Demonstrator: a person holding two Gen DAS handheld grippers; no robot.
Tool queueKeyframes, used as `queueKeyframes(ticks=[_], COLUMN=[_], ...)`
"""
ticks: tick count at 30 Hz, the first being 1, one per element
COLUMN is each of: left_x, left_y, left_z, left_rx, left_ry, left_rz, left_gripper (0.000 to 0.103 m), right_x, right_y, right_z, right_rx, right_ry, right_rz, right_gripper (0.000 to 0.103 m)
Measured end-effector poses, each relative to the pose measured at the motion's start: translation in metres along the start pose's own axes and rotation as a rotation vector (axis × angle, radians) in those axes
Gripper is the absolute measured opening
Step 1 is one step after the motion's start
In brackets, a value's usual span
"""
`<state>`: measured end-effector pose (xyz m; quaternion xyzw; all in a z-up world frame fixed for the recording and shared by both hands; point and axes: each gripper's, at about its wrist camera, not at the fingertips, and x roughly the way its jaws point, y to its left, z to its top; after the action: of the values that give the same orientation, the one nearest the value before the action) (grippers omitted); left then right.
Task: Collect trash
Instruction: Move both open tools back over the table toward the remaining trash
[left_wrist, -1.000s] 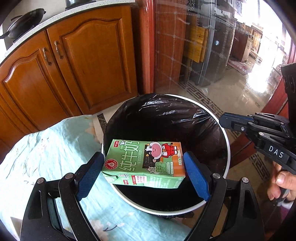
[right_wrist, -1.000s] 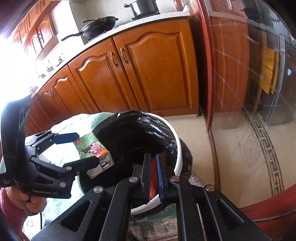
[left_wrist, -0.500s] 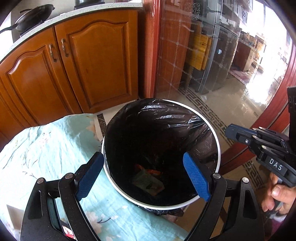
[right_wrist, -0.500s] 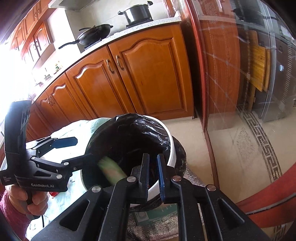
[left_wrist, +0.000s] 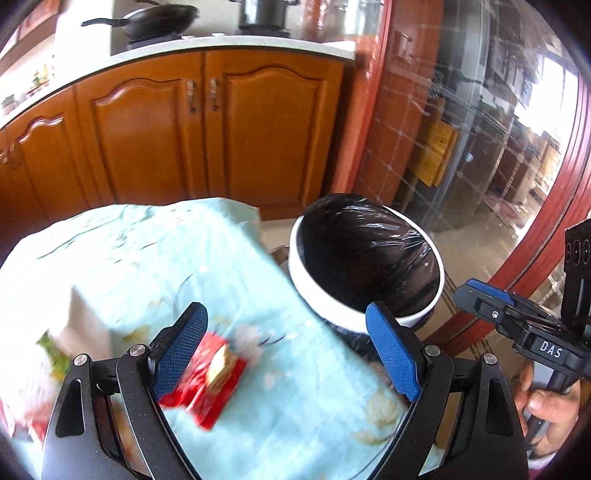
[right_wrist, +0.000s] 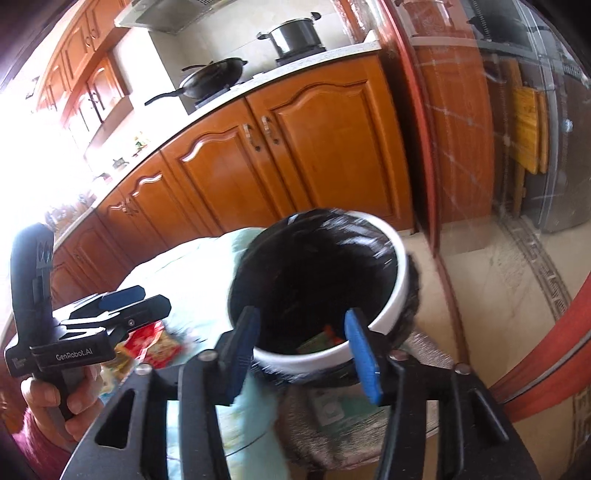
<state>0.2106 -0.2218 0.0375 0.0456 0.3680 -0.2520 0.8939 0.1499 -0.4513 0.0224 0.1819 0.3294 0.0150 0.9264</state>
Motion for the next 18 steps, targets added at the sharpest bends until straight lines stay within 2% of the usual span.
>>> queueKeyframes(ticks=[5, 10, 18], left_x=[-0.037, -0.066, -0.089], left_y=[0.025, 0.049, 0.088], left_z=[-0.029, -0.056, -0.076], left_rx=[-0.049, -0.073, -0.135], left_ry=[-0.048, -0.080, -0.093], left_rz=[0.045, 0.096, 0.160], left_gripper=[0.090, 0.090, 0.090], right_x=[-0.004, -0.003, 0.009], right_y=[0.030, 0.056, 0.089], right_z=[-0.021, -0.038, -0.058], right_rx=[0.001, -0.008, -0.034], right_ry=[-0.016, -0.013, 0.025], right_rz=[0.045, 0.090, 0.139], right_gripper=[0.079, 0.086, 0.086])
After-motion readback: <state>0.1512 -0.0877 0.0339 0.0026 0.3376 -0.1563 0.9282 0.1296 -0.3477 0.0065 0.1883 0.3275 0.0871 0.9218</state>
